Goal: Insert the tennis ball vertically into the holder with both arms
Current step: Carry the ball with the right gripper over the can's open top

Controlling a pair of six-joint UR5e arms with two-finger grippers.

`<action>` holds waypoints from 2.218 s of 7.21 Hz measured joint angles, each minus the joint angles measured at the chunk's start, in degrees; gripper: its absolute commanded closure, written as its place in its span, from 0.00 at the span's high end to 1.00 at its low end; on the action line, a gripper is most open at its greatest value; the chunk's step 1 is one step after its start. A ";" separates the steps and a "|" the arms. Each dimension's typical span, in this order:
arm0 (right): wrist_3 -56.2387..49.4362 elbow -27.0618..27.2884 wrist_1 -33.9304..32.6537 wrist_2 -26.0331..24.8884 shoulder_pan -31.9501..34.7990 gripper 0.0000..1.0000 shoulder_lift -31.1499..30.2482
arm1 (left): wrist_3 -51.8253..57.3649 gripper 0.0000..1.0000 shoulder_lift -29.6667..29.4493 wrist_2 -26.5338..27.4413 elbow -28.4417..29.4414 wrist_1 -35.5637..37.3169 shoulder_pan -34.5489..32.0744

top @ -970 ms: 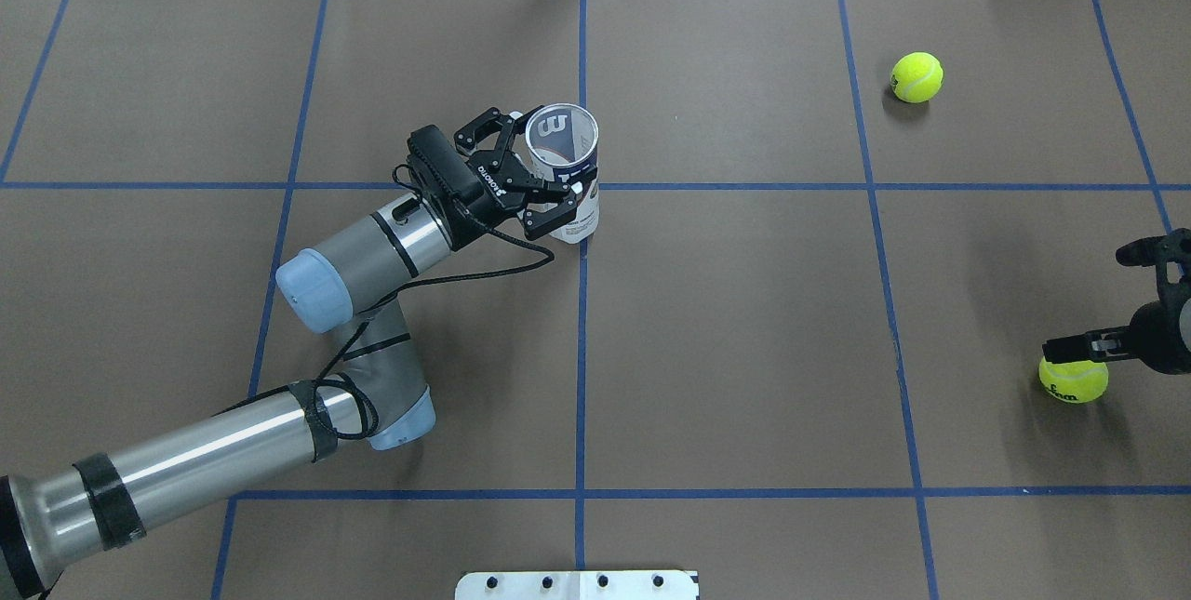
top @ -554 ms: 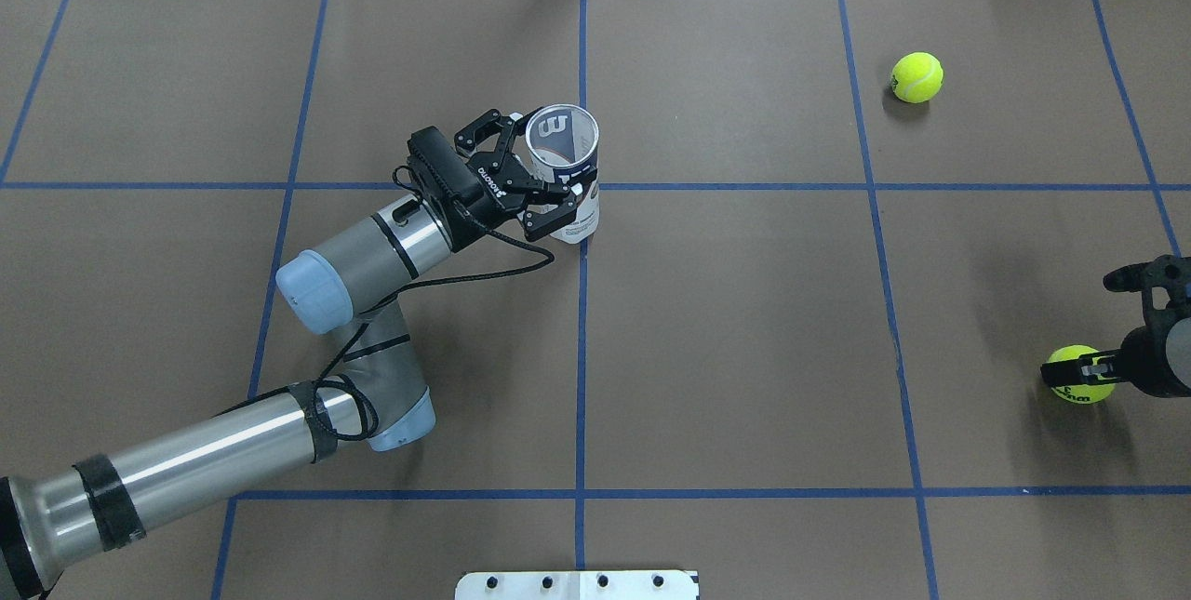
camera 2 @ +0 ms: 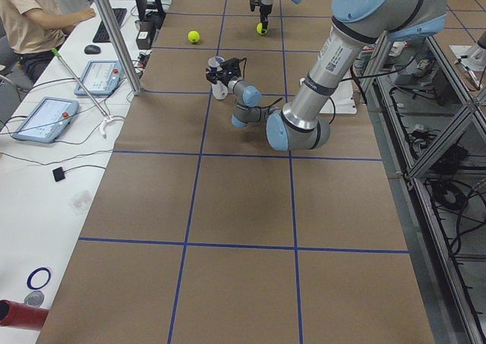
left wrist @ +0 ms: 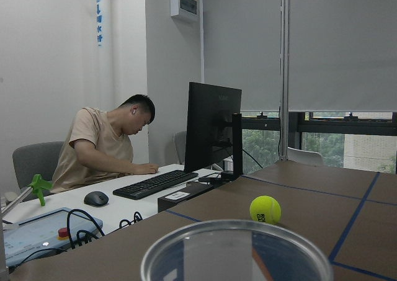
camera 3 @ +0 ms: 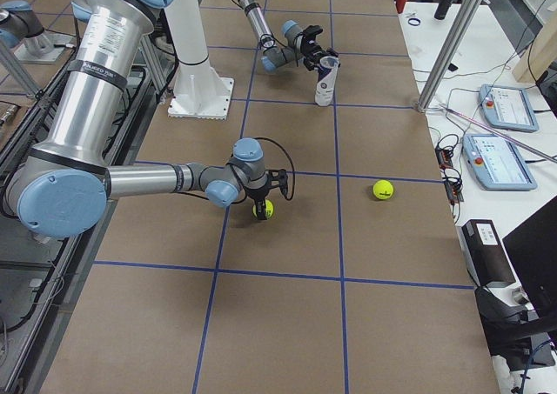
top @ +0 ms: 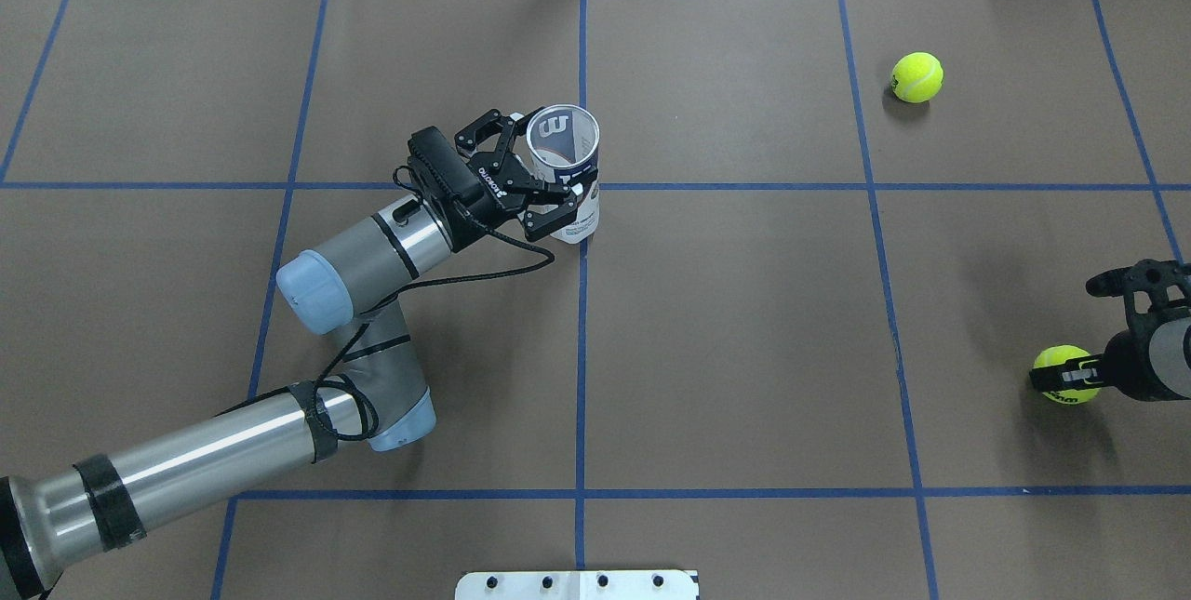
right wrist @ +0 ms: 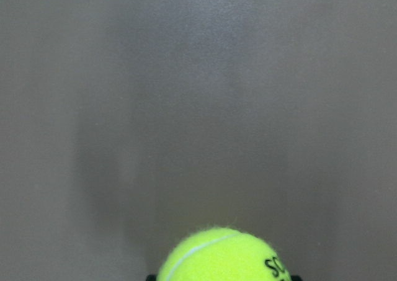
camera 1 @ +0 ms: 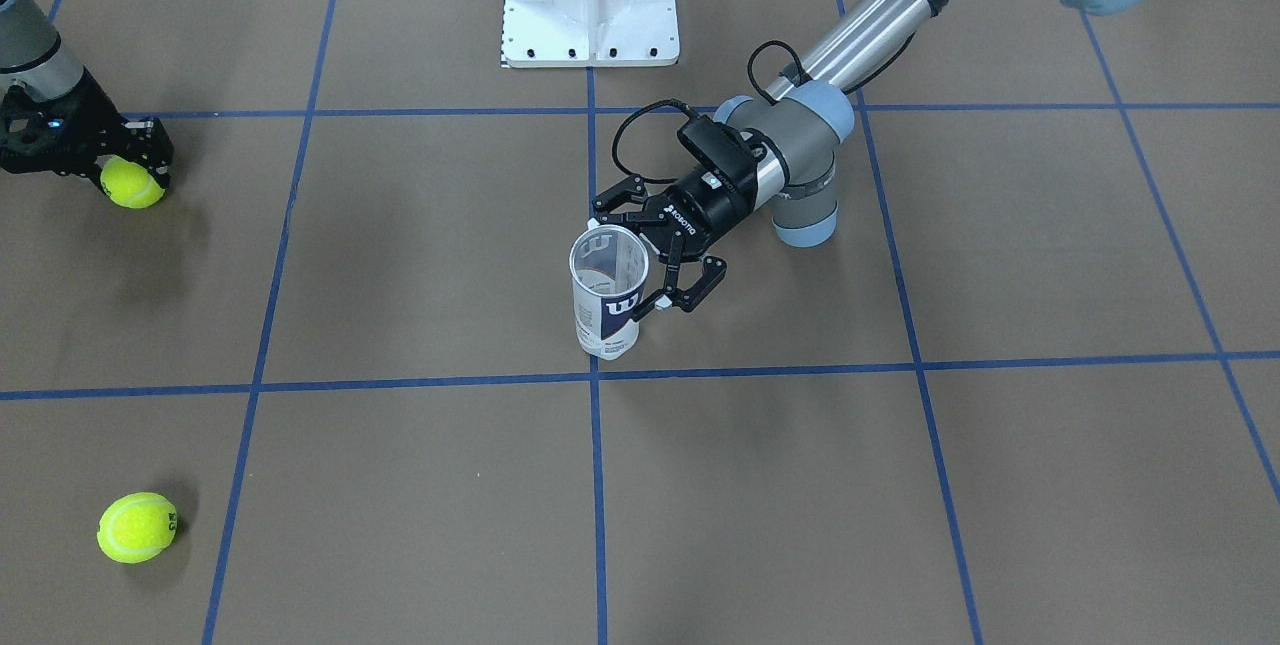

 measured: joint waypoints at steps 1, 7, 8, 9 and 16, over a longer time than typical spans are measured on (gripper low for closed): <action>0.04 0.27 -0.76 0.24 0.78 0.03 3.14 | 0.00 0.99 0.01 0.00 0.00 0.00 0.00; 0.37 0.94 -48.37 4.51 8.12 0.03 48.00 | 0.00 0.99 0.02 0.00 0.16 0.11 0.11; 1.29 0.89 -55.44 4.94 8.41 0.03 54.53 | 0.00 0.99 0.10 0.00 0.17 0.16 0.21; 3.69 0.52 -59.27 5.46 8.40 0.03 59.62 | 0.00 0.99 0.26 0.00 0.17 0.29 0.29; 13.79 -17.32 -60.95 7.25 5.06 0.29 81.45 | 0.00 0.99 0.40 0.00 0.14 0.47 0.44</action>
